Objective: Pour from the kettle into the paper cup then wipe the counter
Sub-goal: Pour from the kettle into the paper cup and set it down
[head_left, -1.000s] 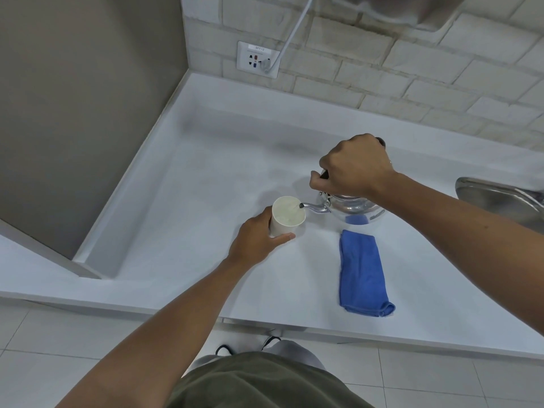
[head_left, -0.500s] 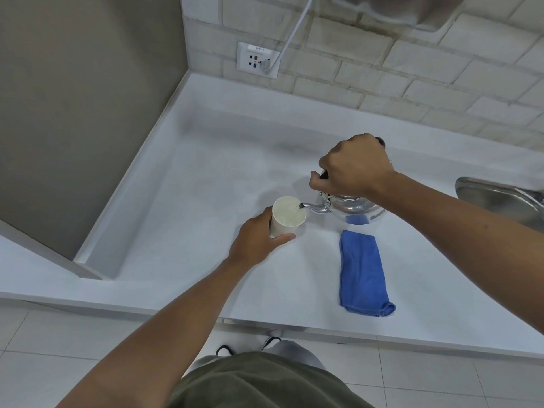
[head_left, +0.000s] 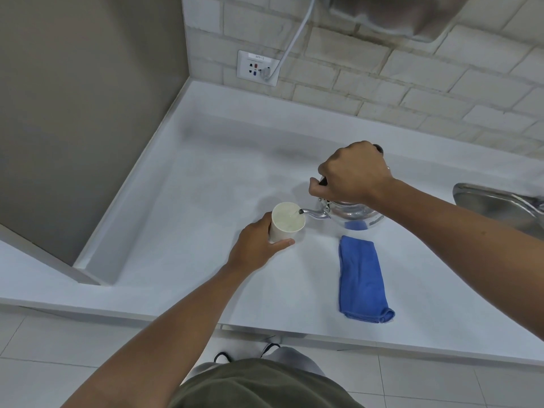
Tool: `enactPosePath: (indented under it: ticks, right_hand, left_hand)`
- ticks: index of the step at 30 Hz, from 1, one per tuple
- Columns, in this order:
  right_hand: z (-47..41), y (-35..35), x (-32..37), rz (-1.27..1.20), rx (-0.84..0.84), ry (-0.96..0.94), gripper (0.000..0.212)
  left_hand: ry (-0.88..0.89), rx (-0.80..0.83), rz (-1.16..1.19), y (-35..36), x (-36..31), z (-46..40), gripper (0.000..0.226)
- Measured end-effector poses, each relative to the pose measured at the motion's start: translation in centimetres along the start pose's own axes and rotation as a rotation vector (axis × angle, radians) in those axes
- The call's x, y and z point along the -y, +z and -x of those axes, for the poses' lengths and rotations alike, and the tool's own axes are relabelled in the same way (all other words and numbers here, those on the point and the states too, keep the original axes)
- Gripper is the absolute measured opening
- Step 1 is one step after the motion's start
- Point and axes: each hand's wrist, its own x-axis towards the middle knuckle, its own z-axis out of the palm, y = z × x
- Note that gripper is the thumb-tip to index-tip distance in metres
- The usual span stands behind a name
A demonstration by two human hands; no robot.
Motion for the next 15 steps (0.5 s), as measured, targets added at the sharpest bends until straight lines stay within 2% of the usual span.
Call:
enactPosePath:
  ticks: [15]
  right_hand:
    - [-0.06,-0.59,0.18,0.04,0.009,-0.044,0.047]
  left_hand:
    - [0.001,0.002,-0.016,0.02,-0.04,0.0,0.069]
